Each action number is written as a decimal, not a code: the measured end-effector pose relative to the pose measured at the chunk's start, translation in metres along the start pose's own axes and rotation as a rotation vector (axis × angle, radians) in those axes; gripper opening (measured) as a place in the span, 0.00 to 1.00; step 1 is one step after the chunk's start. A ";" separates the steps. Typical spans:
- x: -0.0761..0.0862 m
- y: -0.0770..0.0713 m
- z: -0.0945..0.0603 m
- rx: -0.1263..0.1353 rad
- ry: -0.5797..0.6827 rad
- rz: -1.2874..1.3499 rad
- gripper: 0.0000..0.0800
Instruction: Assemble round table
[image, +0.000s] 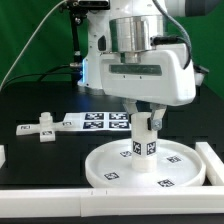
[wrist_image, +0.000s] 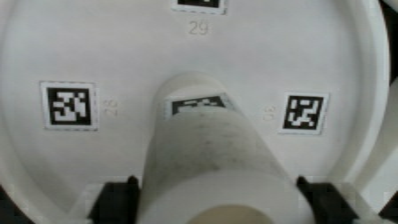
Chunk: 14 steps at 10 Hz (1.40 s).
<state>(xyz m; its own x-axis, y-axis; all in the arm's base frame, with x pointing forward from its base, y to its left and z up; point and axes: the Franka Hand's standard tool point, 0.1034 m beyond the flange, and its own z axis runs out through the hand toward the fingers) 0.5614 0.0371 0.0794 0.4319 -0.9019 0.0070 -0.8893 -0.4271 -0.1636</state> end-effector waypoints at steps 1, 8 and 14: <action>0.000 0.000 0.000 0.003 -0.004 0.091 0.52; -0.002 0.000 0.001 0.008 -0.013 0.348 0.64; 0.008 -0.003 -0.042 0.041 -0.050 0.202 0.81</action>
Offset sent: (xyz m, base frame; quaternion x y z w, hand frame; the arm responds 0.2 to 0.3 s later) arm 0.0016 0.0004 -0.0006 0.0204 -0.0088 0.2164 0.9760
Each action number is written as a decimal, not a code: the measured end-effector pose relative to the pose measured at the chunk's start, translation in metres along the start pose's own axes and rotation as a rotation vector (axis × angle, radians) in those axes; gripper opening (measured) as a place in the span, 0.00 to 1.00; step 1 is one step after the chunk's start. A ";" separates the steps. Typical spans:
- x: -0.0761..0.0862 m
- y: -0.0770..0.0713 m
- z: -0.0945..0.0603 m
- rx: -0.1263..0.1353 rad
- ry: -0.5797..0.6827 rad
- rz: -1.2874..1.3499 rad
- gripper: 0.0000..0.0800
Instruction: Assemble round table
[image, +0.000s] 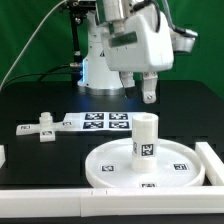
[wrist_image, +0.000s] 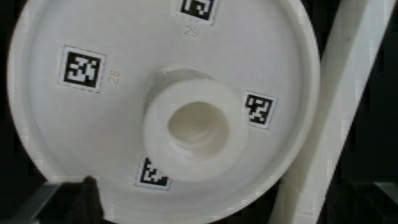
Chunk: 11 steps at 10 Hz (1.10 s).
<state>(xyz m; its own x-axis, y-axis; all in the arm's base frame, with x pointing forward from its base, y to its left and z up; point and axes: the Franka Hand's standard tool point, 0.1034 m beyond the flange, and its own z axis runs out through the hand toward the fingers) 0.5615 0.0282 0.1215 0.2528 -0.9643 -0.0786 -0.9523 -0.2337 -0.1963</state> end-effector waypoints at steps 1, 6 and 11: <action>-0.001 0.000 0.002 -0.004 0.000 -0.003 0.81; 0.003 0.004 0.001 -0.007 0.000 -0.081 0.81; 0.049 0.041 -0.018 -0.021 -0.014 -0.463 0.81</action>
Offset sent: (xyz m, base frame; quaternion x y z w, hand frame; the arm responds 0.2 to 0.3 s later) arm 0.0000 0.0000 0.0000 0.0000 0.0000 0.0000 1.0000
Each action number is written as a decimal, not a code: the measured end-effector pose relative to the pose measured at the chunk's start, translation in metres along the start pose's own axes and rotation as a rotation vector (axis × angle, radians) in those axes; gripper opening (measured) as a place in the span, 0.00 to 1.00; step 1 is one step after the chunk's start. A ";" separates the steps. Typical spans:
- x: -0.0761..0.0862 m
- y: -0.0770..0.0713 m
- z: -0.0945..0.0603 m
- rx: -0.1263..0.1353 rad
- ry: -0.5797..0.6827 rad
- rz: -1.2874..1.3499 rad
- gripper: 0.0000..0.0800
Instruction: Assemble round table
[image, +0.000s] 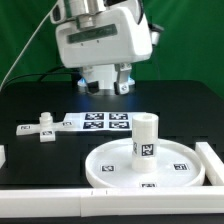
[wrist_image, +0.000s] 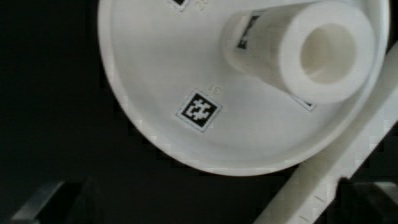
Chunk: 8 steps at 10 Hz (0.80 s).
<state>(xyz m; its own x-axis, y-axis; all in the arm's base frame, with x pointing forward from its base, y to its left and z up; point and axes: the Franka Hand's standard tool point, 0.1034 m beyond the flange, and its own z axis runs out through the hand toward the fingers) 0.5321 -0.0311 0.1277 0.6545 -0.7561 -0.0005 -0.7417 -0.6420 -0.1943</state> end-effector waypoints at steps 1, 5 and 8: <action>0.000 0.000 0.000 0.000 0.000 -0.082 0.81; 0.002 0.017 0.009 -0.021 -0.021 -0.386 0.81; 0.011 0.090 0.029 -0.116 0.032 -0.732 0.81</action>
Offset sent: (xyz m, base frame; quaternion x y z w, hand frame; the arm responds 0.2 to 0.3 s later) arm 0.0000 0.0000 0.0000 0.0000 0.0000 -0.1938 0.9810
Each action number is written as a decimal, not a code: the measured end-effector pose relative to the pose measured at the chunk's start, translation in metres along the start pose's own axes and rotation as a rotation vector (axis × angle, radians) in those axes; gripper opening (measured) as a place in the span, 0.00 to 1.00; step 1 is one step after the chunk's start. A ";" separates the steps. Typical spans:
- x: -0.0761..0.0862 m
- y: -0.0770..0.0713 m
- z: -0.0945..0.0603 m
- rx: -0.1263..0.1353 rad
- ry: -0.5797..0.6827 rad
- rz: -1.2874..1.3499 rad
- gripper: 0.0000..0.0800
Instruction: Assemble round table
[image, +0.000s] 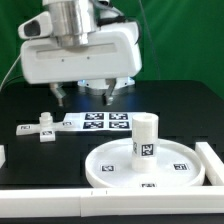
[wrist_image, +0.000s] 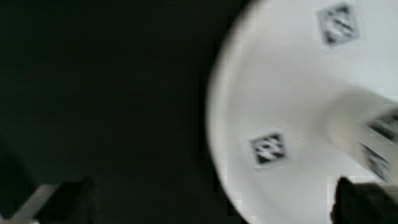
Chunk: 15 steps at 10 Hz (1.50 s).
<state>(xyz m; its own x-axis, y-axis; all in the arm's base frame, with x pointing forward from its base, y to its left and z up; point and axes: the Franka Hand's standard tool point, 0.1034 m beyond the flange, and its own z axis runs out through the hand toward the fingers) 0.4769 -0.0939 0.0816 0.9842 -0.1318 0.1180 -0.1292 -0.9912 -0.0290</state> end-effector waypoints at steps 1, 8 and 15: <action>-0.012 0.011 0.004 -0.014 -0.009 -0.054 0.81; -0.040 0.069 0.021 -0.017 -0.218 -0.214 0.81; -0.057 0.063 0.027 0.015 -0.702 -0.107 0.81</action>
Offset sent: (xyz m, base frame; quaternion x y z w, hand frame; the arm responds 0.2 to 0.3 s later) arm 0.0000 0.0000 0.0000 0.0000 0.0000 -0.0650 0.9979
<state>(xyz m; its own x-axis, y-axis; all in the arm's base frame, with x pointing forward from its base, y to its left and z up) 0.4155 -0.1483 0.0462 0.8372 0.0110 -0.5468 -0.0305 -0.9973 -0.0669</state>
